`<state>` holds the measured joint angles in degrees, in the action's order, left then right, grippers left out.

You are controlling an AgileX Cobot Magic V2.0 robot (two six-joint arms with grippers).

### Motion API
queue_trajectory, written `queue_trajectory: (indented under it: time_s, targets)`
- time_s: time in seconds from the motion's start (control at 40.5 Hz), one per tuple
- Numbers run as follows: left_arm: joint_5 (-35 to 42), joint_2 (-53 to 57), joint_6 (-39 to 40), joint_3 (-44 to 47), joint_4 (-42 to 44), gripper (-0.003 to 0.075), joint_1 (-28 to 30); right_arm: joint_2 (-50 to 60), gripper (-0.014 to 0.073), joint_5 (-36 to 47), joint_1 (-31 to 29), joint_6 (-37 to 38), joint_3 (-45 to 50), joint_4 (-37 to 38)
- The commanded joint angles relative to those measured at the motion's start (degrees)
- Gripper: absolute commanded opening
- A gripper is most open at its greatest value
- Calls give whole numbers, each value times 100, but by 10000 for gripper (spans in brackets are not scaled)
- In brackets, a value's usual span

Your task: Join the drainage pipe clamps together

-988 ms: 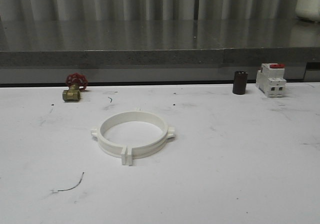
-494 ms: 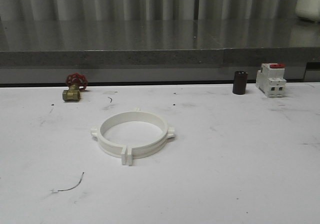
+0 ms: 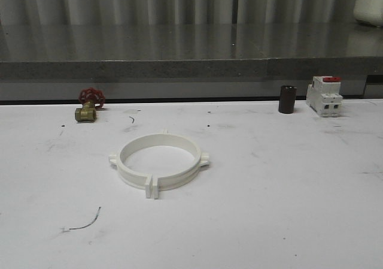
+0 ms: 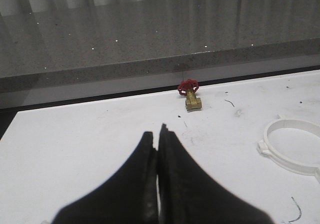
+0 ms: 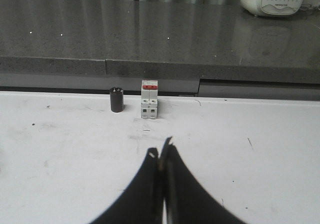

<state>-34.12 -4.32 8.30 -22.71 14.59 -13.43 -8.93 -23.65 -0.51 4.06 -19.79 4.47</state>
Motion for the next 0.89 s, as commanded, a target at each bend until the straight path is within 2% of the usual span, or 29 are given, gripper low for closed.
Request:
queue_trajectory:
  time_s: [0.0,0.074,0.148,0.272,0.395,0.494,0.716,0.864]
  targets:
    - [808,-79,-186,-5,-243,-20,-2,-57,-114,488,4,-42,-144,72]
    - [1282,-79,-974,185,-834,-20,-2,-57,-114,488,4,-42,-144,72]
    - [1807,-79,-1425,440,-1217,-20,41,-57,-114,488,4,-42,-144,72]
    - [2244,82,-1426,865,-1536,-20,379,-57,-114,488,4,-42,-144,72]
    - [2316,576,-1426,1323,-1697,-20,916,-57,-114,488,4,-42,-144,72]
    - [2419,561,-1426,1638,-1682,-20,1188,-63,-114,487,4,-42,-144,72]
    - [3087,586,-1426,2301,-1660,-20,1361,-63,-114,487,4,-42,-144,72]
    - [3054,586,-1426,2310,-1660,-20,1361,-63,-114,487,4,-42,-144,72]
